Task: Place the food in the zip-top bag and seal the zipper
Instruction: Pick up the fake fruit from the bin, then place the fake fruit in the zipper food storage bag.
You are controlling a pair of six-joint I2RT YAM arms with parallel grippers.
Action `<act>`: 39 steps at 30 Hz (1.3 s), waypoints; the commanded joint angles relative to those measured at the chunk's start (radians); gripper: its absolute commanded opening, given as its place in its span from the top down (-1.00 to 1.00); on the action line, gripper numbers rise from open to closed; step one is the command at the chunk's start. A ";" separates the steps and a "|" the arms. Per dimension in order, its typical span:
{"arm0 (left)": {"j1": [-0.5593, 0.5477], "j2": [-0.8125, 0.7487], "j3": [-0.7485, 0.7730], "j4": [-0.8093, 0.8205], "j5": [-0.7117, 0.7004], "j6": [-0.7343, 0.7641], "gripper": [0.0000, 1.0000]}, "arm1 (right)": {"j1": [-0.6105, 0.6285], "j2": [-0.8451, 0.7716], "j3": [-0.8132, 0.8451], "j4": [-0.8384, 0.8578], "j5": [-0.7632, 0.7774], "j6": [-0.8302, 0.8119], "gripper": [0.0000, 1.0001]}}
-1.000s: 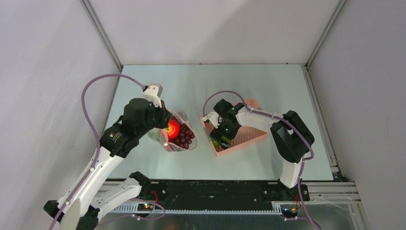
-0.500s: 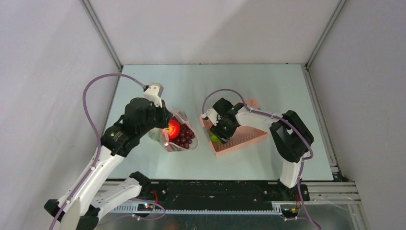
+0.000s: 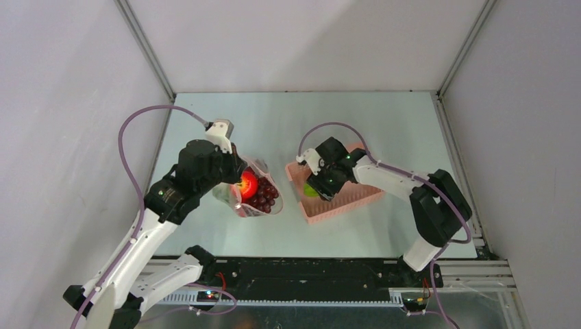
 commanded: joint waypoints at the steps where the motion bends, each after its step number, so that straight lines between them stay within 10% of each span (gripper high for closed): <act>1: 0.007 -0.012 0.022 0.054 0.002 0.009 1.00 | -0.033 -0.132 -0.044 0.025 0.042 0.041 0.59; 18: 0.007 0.004 0.039 0.051 0.021 -0.018 1.00 | 0.187 -0.536 -0.049 0.241 -0.239 0.563 0.73; 39: 0.007 0.015 0.054 0.046 0.083 -0.026 1.00 | 0.310 -0.154 0.242 0.221 -0.322 0.847 0.87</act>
